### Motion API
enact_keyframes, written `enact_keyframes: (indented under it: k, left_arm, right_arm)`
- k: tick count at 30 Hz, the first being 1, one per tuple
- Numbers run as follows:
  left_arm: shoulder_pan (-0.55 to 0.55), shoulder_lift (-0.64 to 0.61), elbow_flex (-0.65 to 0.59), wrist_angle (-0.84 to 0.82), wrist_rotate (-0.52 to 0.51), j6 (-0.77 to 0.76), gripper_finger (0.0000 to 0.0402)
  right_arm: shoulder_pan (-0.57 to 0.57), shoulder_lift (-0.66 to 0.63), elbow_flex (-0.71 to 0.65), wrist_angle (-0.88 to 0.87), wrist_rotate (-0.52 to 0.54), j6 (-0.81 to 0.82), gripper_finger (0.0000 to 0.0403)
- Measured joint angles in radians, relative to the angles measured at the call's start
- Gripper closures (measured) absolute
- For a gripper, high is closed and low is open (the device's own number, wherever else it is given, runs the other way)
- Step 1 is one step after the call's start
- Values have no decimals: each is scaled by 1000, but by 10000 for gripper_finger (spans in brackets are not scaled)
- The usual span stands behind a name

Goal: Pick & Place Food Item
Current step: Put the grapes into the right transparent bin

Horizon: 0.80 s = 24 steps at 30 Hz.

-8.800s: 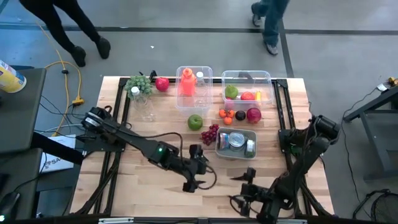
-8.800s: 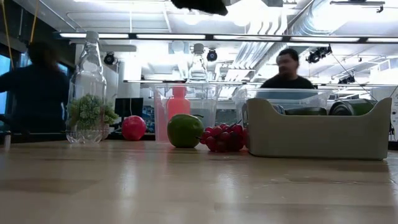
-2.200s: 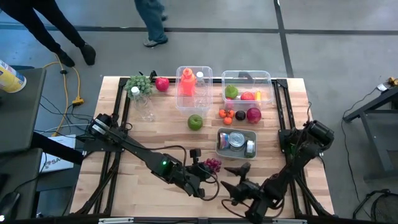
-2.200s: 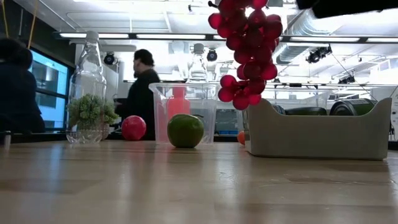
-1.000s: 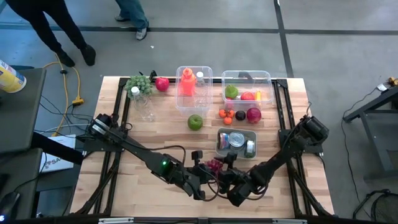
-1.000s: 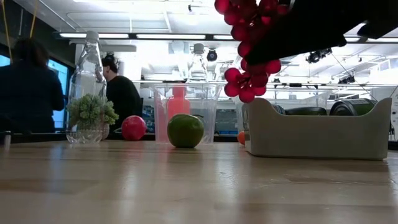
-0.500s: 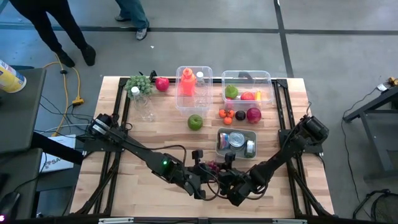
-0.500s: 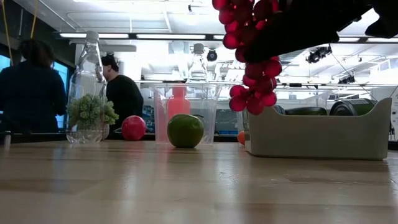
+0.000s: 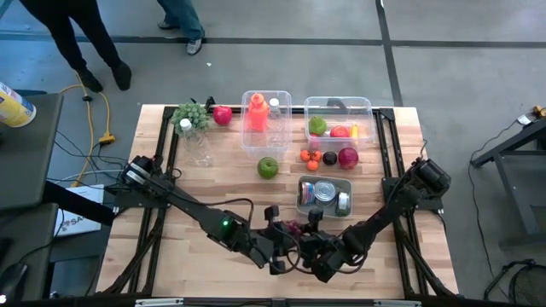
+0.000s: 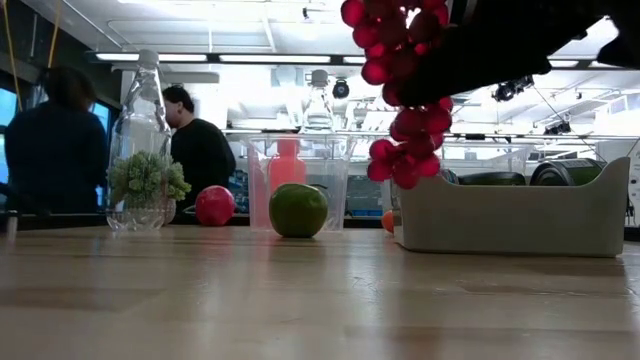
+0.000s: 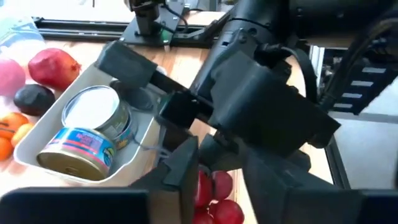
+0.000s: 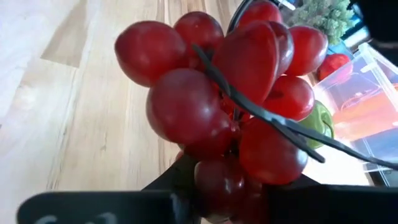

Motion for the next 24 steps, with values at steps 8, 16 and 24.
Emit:
enact_keyframes:
  k: [8,16,24]
  left_arm:
    - [0,1,0,50,-73,114,246]
    - [0,-16,1,38,-81,23,244]
    - [-5,-178,2,-223,-103,80,244]
  right_arm:
    - [19,1,-1,-242,0,202,335]
    - [31,-24,-1,-419,104,388,335]
    - [33,-160,-1,-469,185,422,335]
